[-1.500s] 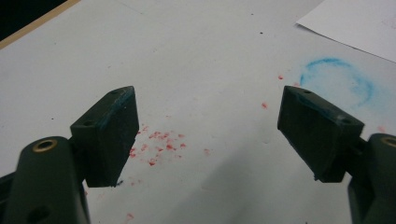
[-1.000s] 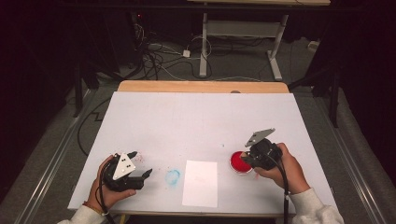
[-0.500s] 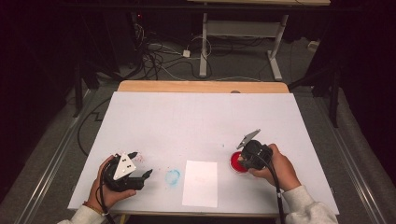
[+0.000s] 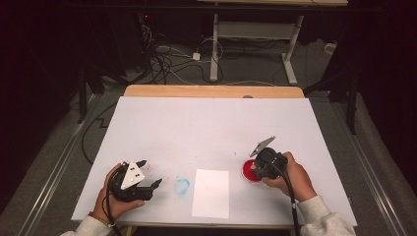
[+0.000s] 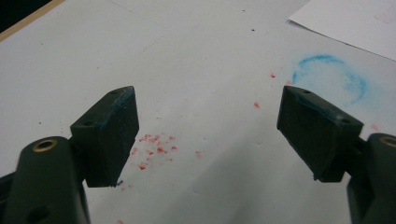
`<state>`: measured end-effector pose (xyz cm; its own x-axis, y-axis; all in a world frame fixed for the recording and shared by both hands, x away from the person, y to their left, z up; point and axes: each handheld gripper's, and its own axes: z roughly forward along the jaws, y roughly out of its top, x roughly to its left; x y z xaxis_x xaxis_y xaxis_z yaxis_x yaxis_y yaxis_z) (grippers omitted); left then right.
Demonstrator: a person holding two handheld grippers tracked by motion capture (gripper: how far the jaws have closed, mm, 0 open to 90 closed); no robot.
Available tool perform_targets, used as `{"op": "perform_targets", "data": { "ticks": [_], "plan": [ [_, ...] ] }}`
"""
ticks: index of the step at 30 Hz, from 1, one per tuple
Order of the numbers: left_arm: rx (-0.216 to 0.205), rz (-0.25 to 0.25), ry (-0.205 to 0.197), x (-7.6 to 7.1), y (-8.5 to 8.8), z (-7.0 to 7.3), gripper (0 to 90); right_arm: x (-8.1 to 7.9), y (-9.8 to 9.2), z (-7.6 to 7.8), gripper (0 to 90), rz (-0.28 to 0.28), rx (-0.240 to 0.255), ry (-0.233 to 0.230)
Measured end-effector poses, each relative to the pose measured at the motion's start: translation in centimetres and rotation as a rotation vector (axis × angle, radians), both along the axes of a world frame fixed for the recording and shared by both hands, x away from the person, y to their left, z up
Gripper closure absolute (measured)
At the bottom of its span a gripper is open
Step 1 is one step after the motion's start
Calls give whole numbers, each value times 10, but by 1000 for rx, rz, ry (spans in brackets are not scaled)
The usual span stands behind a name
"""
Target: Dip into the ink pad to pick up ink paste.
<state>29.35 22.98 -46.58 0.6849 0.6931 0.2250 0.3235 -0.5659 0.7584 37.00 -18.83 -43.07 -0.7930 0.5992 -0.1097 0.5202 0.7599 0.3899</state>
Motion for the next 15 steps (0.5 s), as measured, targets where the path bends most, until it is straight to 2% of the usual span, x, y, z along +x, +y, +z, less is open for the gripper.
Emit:
{"op": "perform_targets", "data": {
  "ticks": [2, 3, 4, 7, 8, 9, 15],
  "plan": [
    [-11, 8, 11, 0, 1, 0, 203, 0, -2, 1, 761, -4, 16, 0],
    [-8, 6, 0, 0, 1, 0, 203, 1, -3, 2, 761, -6, 21, -11],
    [-9, 5, 0, 1, 2, 0, 202, 0, -3, 7, 760, -1, 56, -21],
    [-21, 16, 17, 1, 4, -2, 202, -1, -2, 14, 760, 11, 70, -41],
    [-20, 14, 8, 3, 5, -2, 202, -2, -1, 17, 760, 19, 74, -53],
    [-25, 18, 19, 2, 5, -2, 202, -3, -1, 20, 760, 19, 79, -65],
    [-19, 15, 20, 2, 5, -2, 202, -9, -6, 31, 760, 22, 109, -93]
  ]
}}
